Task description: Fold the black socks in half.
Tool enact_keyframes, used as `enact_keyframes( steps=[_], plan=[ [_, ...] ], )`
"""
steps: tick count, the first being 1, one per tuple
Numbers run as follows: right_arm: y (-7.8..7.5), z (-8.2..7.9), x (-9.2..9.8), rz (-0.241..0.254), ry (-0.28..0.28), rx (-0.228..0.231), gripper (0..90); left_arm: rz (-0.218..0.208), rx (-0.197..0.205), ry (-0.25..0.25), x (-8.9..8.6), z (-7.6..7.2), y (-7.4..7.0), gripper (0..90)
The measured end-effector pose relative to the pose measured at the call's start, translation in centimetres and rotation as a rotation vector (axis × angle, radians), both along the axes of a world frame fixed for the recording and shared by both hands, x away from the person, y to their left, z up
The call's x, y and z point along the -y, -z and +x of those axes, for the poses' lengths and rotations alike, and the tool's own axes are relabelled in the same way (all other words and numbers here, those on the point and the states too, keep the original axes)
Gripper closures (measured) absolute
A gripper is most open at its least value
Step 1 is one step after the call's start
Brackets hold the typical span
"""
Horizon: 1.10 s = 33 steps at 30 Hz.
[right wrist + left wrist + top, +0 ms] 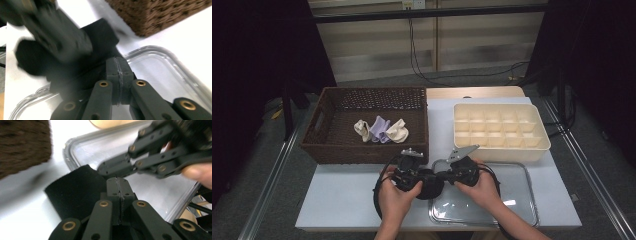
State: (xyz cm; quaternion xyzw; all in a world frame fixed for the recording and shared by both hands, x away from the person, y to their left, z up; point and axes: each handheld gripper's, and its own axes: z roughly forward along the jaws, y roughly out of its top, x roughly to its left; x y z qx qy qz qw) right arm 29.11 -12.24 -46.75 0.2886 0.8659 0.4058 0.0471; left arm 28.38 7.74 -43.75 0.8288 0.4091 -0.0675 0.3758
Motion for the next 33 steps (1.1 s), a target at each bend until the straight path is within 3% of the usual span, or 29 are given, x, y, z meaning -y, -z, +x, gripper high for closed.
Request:
enact_keyframes(
  steps=[7, 12, 15, 18, 21, 26, 33],
  plan=[
    [-2.0, 0.9, 0.6, 0.015, 0.028, 0.033, 83.4, 0.022, 0.018, 0.022, 1.0, -0.2, 0.6, 89.3],
    [-2.9, 1.0, -0.5, 0.032, 0.012, 0.044, 79.3, 0.022, 0.026, 0.027, 1.2, -0.3, 0.7, 89.2],
    [-2.6, 1.2, -1.2, 0.025, -0.003, 0.039, 79.4, 0.022, 0.026, 0.029, 1.0, -0.3, 0.6, 88.9],
    [-1.7, 1.6, -1.1, 0.05, -0.015, -0.021, 80.2, 0.017, 0.025, 0.025, 0.6, -0.2, 0.6, 88.5],
    [-1.2, 1.8, -1.0, 0.064, -0.028, -0.045, 88.5, 0.006, 0.021, 0.015, 0.3, -0.1, 0.5, 87.4],
    [-1.1, 1.8, -1.2, 0.038, -0.046, -0.033, 90.0, 0.002, 0.021, 0.012, 0.1, -0.1, 0.1, 82.7],
    [-1.6, 1.5, -1.3, 0.004, -0.041, 0.001, 90.0, 0.023, 0.032, 0.017, 0.0, -0.2, 0.1, 85.6]
  ],
)
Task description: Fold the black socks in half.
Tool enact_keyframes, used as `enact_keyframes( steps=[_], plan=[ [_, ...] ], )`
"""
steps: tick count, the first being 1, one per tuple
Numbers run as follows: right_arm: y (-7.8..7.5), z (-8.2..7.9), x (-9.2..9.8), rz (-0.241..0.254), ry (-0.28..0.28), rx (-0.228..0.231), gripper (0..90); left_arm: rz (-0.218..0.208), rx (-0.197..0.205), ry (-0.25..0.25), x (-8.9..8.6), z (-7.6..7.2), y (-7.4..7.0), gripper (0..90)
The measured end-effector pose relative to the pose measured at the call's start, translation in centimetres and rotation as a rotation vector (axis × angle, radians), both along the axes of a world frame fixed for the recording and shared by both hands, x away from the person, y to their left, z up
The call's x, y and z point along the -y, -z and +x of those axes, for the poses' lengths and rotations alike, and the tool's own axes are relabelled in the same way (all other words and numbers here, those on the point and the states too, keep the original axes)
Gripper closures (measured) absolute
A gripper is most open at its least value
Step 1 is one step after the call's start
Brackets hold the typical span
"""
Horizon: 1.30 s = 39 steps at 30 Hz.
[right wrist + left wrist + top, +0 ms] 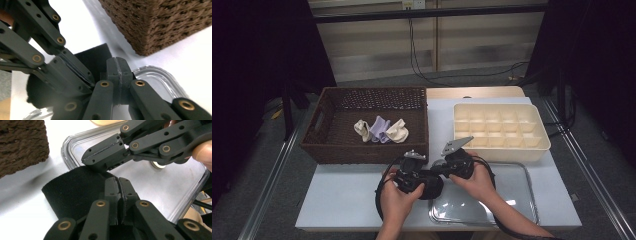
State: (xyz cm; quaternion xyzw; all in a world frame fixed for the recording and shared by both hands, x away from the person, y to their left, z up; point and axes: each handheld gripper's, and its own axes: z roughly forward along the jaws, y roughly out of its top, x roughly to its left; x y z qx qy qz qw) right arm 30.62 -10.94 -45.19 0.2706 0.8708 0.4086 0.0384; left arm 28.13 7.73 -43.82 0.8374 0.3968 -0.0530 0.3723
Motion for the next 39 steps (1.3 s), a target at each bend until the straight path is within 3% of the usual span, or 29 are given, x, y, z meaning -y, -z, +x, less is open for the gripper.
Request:
enact_keyframes(
  steps=[4, 8, 16, 19, 23, 33, 39],
  plan=[
    [-0.2, 0.0, 0.3, 0.005, 0.013, 0.008, 90.0, 0.009, -0.002, -0.001, 0.0, -0.1, -0.1, 86.8],
    [-0.7, -0.1, 0.4, 0.047, 0.023, 0.012, 89.1, 0.006, -0.006, -0.006, 0.1, -0.1, 0.1, 87.9],
    [-1.1, 0.0, -0.6, 0.053, 0.016, 0.019, 72.2, 0.008, 0.001, 0.007, 0.5, -0.2, 0.6, 88.3],
    [-0.6, 0.2, -0.9, 0.032, 0.002, 0.003, 72.5, 0.008, 0.003, 0.01, 0.7, -0.3, 0.6, 88.3],
    [0.3, 0.3, -1.1, 0.028, -0.019, -0.04, 85.6, 0.002, 0.002, 0.01, 0.6, -0.3, 0.5, 87.5],
    [0.3, 0.5, -1.1, 0.0, -0.031, -0.019, 87.9, -0.025, 0.022, -0.008, -1.0, -0.2, -1.2, 77.4],
    [0.3, 0.4, -1.0, 0.002, -0.028, -0.011, 87.8, 0.011, 0.008, -0.048, -2.9, -0.2, -1.5, 85.7]
  ],
)
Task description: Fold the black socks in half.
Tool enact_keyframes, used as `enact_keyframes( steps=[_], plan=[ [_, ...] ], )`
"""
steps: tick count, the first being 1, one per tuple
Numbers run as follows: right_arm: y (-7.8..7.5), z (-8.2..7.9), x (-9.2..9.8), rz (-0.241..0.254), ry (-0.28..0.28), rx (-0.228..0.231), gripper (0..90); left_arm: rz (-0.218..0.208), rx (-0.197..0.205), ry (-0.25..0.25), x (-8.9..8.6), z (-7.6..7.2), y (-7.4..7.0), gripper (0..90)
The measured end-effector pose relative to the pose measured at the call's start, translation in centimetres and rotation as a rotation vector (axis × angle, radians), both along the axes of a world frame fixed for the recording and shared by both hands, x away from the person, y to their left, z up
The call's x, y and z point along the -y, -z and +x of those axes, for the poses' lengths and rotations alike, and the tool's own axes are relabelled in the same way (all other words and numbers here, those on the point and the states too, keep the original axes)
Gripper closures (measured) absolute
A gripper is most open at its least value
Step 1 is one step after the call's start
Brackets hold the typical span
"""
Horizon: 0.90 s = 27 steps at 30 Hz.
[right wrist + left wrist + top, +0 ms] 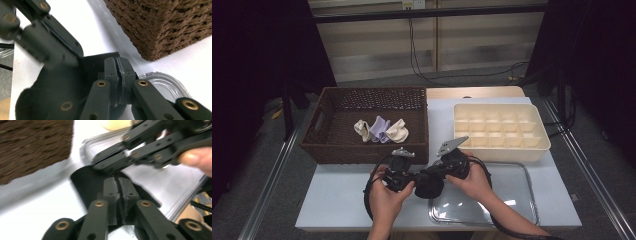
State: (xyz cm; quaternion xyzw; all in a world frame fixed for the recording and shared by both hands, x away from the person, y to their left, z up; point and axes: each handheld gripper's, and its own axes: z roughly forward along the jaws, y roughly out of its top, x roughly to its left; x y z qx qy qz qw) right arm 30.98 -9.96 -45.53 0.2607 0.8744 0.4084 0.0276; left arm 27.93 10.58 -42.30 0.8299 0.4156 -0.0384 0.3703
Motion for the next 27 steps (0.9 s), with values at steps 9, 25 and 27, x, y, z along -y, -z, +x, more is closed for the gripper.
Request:
enact_keyframes(
  steps=[9, 25, 27],
  plan=[
    [0.1, -0.2, 0.7, 0.017, 0.024, 0.003, 86.7, 0.044, -0.04, 0.048, 0.8, -0.6, 2.2, 89.9],
    [-0.5, -2.5, 2.0, 0.108, 0.194, -0.089, 52.2, 0.034, -0.014, 0.025, 1.0, -1.2, 2.3, 90.0],
    [0.0, -2.4, 2.2, 0.11, 0.217, -0.115, 49.1, 0.033, -0.013, 0.025, 1.1, -1.2, 2.3, 89.9]
  ],
)
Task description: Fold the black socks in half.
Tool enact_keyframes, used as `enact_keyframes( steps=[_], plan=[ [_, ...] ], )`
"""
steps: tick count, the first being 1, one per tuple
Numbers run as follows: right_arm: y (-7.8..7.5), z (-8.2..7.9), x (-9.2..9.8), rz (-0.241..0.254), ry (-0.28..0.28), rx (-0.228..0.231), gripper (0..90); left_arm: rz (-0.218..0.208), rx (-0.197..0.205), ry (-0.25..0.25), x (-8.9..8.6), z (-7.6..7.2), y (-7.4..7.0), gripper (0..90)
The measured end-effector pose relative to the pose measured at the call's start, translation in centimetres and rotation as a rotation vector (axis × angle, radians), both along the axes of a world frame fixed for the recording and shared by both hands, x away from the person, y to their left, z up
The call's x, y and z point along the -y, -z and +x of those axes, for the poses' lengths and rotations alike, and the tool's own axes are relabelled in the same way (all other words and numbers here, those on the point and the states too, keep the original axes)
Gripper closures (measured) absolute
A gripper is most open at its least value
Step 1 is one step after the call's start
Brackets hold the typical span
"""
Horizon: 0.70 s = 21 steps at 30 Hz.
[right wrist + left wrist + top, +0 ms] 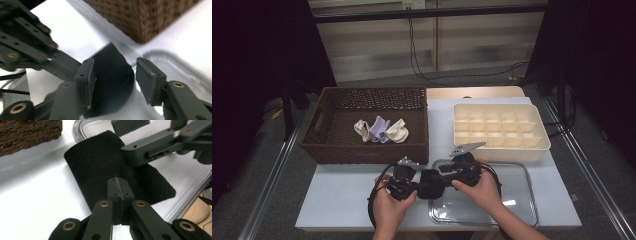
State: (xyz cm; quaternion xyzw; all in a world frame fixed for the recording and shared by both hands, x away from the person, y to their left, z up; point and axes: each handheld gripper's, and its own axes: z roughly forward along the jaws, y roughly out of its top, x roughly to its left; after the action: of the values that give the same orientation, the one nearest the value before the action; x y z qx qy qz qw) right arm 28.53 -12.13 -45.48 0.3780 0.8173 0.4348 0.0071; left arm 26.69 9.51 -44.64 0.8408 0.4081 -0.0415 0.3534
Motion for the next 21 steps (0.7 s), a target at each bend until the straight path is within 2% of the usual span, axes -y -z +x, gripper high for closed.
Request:
enact_keyframes(
  steps=[2, 5, 7, 8, 9, 11, 15, 16, 17, 20, 21],
  plan=[
    [0.5, 0.1, 0.3, 0.001, 0.028, -0.034, 44.8, 0.001, 0.001, 0.004, 0.0, 0.0, 0.0, 89.9],
    [1.2, 0.3, 0.8, 0.047, 0.053, -0.097, 45.6, -0.001, 0.0, 0.003, 0.0, 0.0, 0.0, 89.9],
    [1.6, 0.5, 1.0, 0.101, 0.05, -0.164, 57.3, 0.0, 0.001, 0.005, 0.1, 0.0, 0.0, 89.7],
    [1.7, 0.5, 1.1, 0.117, 0.052, -0.183, 59.4, -0.003, 0.001, 0.004, 0.1, 0.0, 0.0, 89.6],
    [1.8, 0.6, 1.1, 0.13, 0.056, -0.202, 65.5, -0.007, 0.0, 0.006, 0.0, 0.0, 0.0, 89.5],
    [1.9, 0.8, 1.3, 0.161, 0.052, -0.233, 82.6, -0.012, 0.003, 0.006, 0.0, 0.0, 0.0, 88.9],
    [1.3, 1.0, 1.1, 0.135, 0.022, -0.215, 85.9, -0.017, 0.007, -0.002, -0.6, 0.3, -0.5, 83.4],
    [1.0, 1.1, 1.0, 0.128, 0.014, -0.203, 85.9, -0.018, 0.014, -0.022, -0.8, 0.3, -0.5, 83.3],
    [0.8, 1.2, 0.9, 0.119, 0.007, -0.188, 86.0, -0.002, 0.016, -0.018, -1.1, 0.4, -0.6, 83.2],
    [-0.1, 1.9, 0.7, 0.111, -0.006, -0.158, 85.8, -0.025, -0.007, -0.009, -1.2, 0.5, -0.2, 83.2],
    [-0.2, 2.1, 0.6, 0.101, -0.002, -0.141, 85.4, -0.019, -0.008, -0.001, -0.9, 0.4, -0.1, 83.0]
  ],
)
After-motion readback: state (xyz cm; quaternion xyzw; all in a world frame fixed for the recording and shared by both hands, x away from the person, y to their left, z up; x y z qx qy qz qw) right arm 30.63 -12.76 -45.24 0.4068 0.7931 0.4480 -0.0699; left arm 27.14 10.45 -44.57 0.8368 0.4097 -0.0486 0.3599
